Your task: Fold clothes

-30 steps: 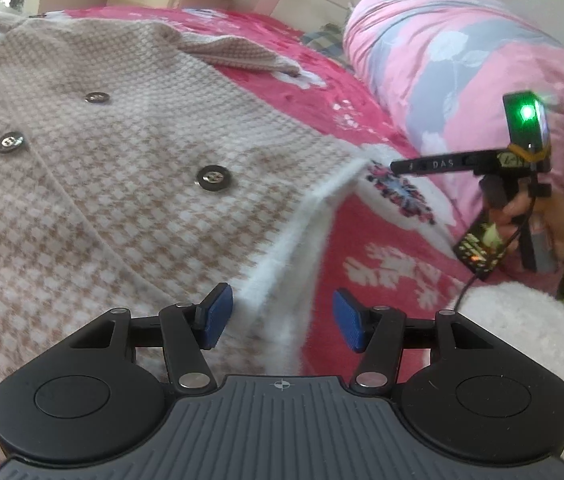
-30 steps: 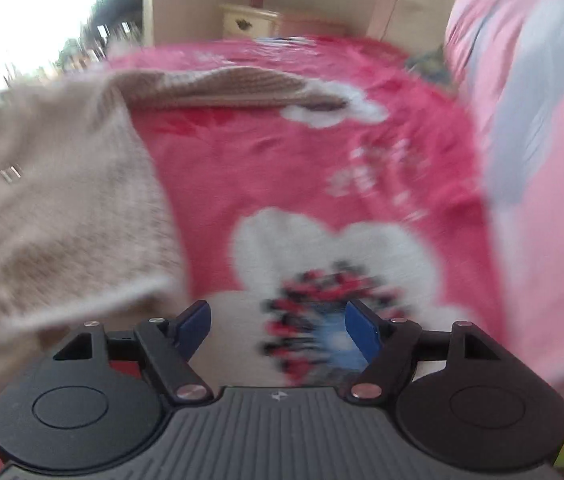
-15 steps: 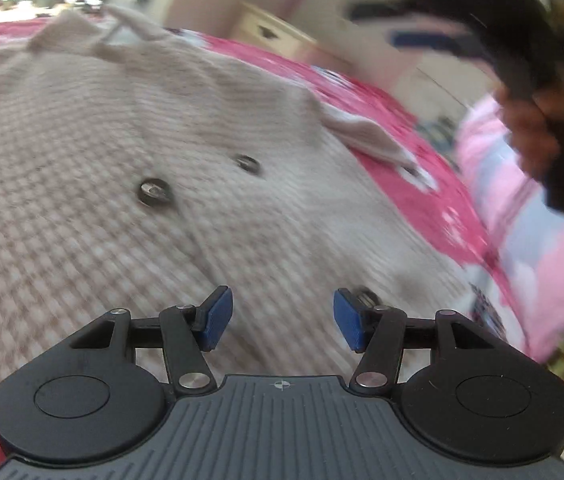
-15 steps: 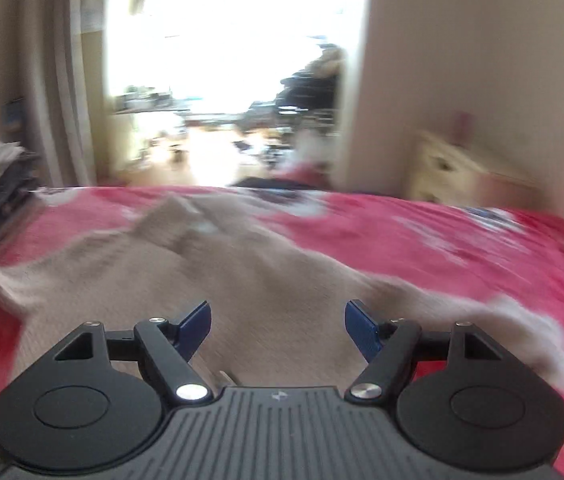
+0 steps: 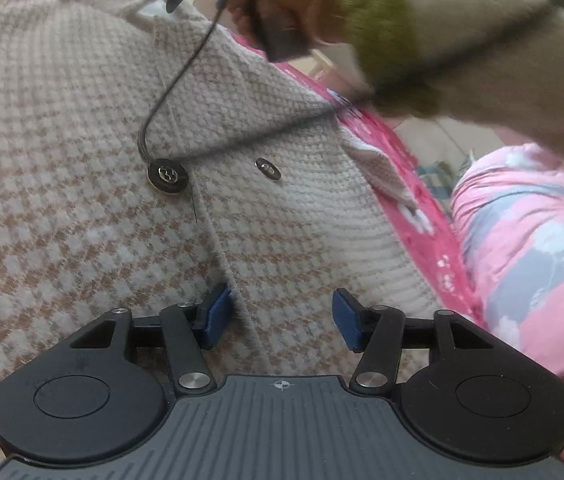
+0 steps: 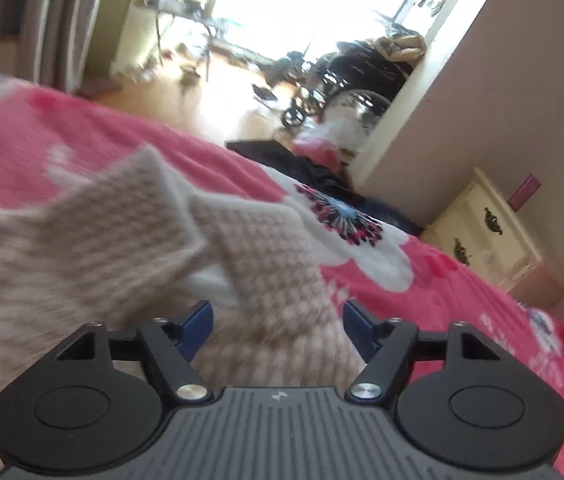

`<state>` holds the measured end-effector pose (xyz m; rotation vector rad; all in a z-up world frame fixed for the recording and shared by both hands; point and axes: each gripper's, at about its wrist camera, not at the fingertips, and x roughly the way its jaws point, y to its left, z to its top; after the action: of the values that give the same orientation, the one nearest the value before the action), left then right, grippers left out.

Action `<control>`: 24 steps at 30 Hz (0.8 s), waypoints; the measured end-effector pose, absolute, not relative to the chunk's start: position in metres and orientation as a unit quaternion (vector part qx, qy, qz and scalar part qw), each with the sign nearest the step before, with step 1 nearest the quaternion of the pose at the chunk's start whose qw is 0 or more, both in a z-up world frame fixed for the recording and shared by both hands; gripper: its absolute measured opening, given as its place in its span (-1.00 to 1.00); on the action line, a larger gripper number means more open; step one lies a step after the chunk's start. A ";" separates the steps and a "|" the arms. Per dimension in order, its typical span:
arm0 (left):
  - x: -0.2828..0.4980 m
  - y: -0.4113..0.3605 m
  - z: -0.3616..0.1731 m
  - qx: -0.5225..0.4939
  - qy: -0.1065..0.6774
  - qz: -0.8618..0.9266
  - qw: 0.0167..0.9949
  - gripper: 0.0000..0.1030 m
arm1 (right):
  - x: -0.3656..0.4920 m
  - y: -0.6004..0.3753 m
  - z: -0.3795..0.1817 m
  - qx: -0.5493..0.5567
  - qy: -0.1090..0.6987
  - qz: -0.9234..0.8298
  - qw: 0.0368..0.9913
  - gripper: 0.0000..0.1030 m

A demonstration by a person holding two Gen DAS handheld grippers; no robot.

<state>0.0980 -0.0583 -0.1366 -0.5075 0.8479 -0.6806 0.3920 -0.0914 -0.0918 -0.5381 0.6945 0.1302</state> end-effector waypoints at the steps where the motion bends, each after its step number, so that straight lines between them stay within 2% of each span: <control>1: 0.098 -0.058 -0.138 -0.241 0.401 -0.322 0.823 -0.16 | 0.401 -0.091 -0.097 -0.265 0.338 0.055 0.901 0.28; 5: 0.097 -0.058 -0.142 -0.251 0.411 -0.331 0.812 -0.40 | 0.419 -0.094 -0.112 -0.279 0.338 0.039 0.898 0.13; 7: 0.097 -0.058 -0.144 -0.255 0.416 -0.335 0.806 -0.65 | 0.418 -0.102 -0.110 -0.264 0.330 0.038 0.906 -0.31; 8: 0.097 -0.058 -0.145 -0.258 0.419 -0.337 0.803 -0.77 | 0.416 -0.109 -0.106 -0.248 0.322 0.036 0.913 -0.38; 9: 0.097 -0.058 -0.146 -0.260 0.421 -0.339 0.800 -0.84 | 0.413 -0.118 -0.099 -0.224 0.311 0.032 0.923 -0.53; 10: 0.097 -0.058 -0.147 -0.261 0.422 -0.341 0.798 -0.86 | 0.410 -0.128 -0.091 -0.198 0.304 0.029 0.931 -0.69; 11: 0.095 -0.060 -0.147 -0.261 0.420 -0.345 0.798 -0.88 | 0.406 -0.139 -0.083 -0.170 0.300 0.025 0.938 -0.74; 18: 0.087 -0.060 -0.140 -0.281 0.392 -0.393 0.783 -0.94 | 0.383 -0.196 -0.031 0.010 0.278 0.146 0.949 -0.77; 21: 0.078 -0.059 -0.134 -0.289 0.373 -0.423 0.774 -0.94 | 0.375 -0.199 -0.018 0.033 0.276 0.218 0.936 -0.76; 24: 0.075 -0.059 -0.139 -0.285 0.384 -0.419 0.772 -0.94 | 0.378 -0.178 -0.027 -0.018 0.299 0.262 0.917 -0.76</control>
<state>0.0752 -0.0593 -0.1389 -0.6181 0.8330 -0.9075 0.3776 -0.1778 -0.0275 -0.0373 0.6141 0.5398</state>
